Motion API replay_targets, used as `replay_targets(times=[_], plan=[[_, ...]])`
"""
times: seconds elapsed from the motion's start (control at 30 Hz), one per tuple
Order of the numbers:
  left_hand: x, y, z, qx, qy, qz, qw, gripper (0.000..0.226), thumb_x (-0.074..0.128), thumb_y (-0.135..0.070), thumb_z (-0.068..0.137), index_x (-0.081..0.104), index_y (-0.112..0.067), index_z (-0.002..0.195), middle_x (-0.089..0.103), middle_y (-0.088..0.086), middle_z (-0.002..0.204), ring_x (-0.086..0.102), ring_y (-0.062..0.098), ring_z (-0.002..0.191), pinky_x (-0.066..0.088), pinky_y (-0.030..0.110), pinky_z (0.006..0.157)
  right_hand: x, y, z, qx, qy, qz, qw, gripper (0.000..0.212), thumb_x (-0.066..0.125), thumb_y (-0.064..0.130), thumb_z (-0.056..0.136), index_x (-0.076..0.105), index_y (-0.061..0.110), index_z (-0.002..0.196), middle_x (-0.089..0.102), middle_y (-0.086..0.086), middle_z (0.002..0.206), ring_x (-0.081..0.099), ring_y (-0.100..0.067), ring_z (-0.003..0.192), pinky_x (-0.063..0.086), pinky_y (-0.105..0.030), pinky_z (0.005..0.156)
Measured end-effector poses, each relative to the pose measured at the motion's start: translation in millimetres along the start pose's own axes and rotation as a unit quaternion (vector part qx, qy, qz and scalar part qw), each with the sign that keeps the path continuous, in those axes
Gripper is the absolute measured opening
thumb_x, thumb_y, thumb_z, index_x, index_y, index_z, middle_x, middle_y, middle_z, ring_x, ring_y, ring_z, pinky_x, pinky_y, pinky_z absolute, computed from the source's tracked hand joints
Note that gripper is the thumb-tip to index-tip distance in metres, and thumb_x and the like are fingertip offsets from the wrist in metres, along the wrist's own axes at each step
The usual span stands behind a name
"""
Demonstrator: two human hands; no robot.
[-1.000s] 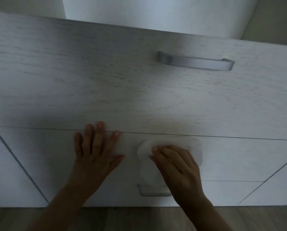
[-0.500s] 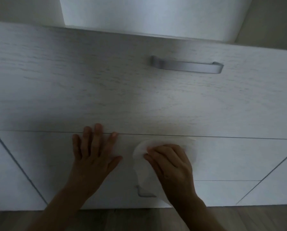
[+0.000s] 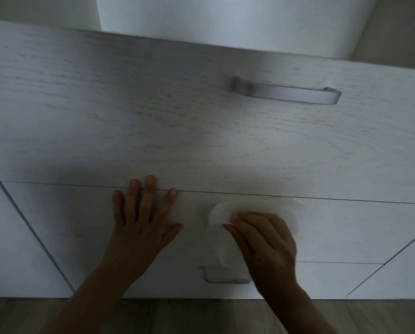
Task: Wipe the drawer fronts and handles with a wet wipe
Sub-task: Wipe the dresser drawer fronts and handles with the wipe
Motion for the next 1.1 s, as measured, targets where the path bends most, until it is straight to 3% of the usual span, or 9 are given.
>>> replay_targets(times=[0.1, 0.2, 0.37, 0.47, 0.57, 0.8, 0.97, 1.1], plan=[[0.0, -0.6, 0.6, -0.001, 0.0, -0.009, 1.0, 0.068, 0.029, -0.052, 0.105, 0.006, -0.017, 0.159, -0.007, 0.015, 0.165, 0.01, 0.041, 0.146, 0.004, 0.055, 0.12, 23.1, 11.8, 9.8, -0.056, 0.017, -0.002, 0.998, 0.011, 0.07, 0.012, 0.087, 0.075, 0.002, 0.091, 0.072, -0.011, 0.092, 0.062, -0.021, 0.09, 0.051, -0.03, 0.081], [0.6, -0.4, -0.5, 0.002, -0.001, -0.002, 1.0, 0.068, 0.029, -0.051, 0.105, 0.006, -0.017, 0.159, -0.007, 0.016, 0.165, 0.004, 0.038, 0.15, 0.004, 0.055, 0.12, 29.4, 9.2, 8.8, -0.093, 0.055, -0.005, 0.994, 0.019, 0.07, 0.006, 0.085, 0.072, -0.001, 0.102, 0.071, -0.014, 0.103, 0.061, -0.023, 0.102, 0.051, -0.033, 0.089], [1.6, -1.0, 0.6, 0.002, -0.002, 0.0, 1.0, 0.068, 0.029, -0.051, 0.105, 0.006, -0.016, 0.159, -0.006, 0.016, 0.164, 0.011, 0.041, 0.146, 0.006, 0.055, 0.12, -0.5, -4.3, -4.6, -0.122, 0.088, 0.014, 0.988, 0.034, 0.053, 0.006, 0.096, 0.056, 0.003, 0.129, 0.061, -0.011, 0.128, 0.055, -0.022, 0.123, 0.045, -0.033, 0.104], [1.8, -0.4, 0.5, 0.001, -0.001, -0.001, 1.0, 0.068, 0.03, -0.051, 0.105, 0.006, -0.016, 0.159, -0.006, 0.016, 0.164, -0.001, 0.037, 0.151, 0.006, 0.055, 0.119, 8.4, 0.7, 0.9, -0.142, 0.085, -0.014, 0.986, 0.034, 0.056, 0.005, 0.093, 0.058, 0.003, 0.128, 0.058, -0.011, 0.13, 0.052, -0.022, 0.126, 0.042, -0.035, 0.107], [1.9, 0.8, -1.0, 0.005, 0.004, 0.003, 1.0, 0.069, 0.03, -0.052, 0.105, 0.007, -0.016, 0.159, -0.006, 0.017, 0.164, 0.001, 0.037, 0.151, 0.007, 0.056, 0.119, 26.2, 7.2, 9.2, -0.157, 0.068, -0.031, 0.985, 0.034, 0.06, 0.003, 0.09, 0.06, 0.003, 0.124, 0.06, -0.011, 0.128, 0.053, -0.022, 0.125, 0.038, -0.037, 0.111], [2.6, 1.1, -0.5, 0.001, 0.009, -0.001, 1.0, 0.068, 0.029, -0.052, 0.105, 0.006, -0.017, 0.159, -0.007, 0.015, 0.165, -0.005, 0.034, 0.152, 0.004, 0.054, 0.121, 2.0, -3.7, -8.9, -0.145, 0.098, -0.044, 0.984, 0.048, 0.056, 0.004, 0.088, 0.047, 0.008, 0.136, 0.049, -0.008, 0.14, 0.044, -0.022, 0.135, 0.035, -0.041, 0.113], [2.4, 2.2, -2.3, 0.006, 0.012, -0.005, 1.0, 0.067, 0.028, -0.051, 0.105, 0.006, -0.017, 0.159, -0.007, 0.016, 0.164, -0.005, 0.035, 0.151, 0.005, 0.055, 0.12, 29.5, 9.2, 10.4, -0.157, 0.086, -0.04, 0.983, 0.037, 0.053, 0.003, 0.094, 0.05, 0.005, 0.131, 0.051, -0.01, 0.136, 0.047, -0.022, 0.131, 0.037, -0.038, 0.111], [1.4, 1.2, -1.7, 0.004, 0.01, -0.001, 1.0, 0.068, 0.03, -0.051, 0.105, 0.008, -0.017, 0.159, -0.006, 0.016, 0.164, -0.002, 0.036, 0.152, 0.006, 0.055, 0.12, 10.5, -7.2, 1.5, -0.135, 0.091, -0.033, 0.986, 0.033, 0.052, 0.008, 0.098, 0.053, 0.008, 0.131, 0.055, -0.01, 0.133, 0.049, -0.02, 0.129, 0.039, -0.034, 0.109]])
Point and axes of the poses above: each hand's wrist, its own z-axis towards the middle knuckle, its own x-axis out of the palm, y = z × x, the point moved 1 cm from there along z, towards the middle knuckle
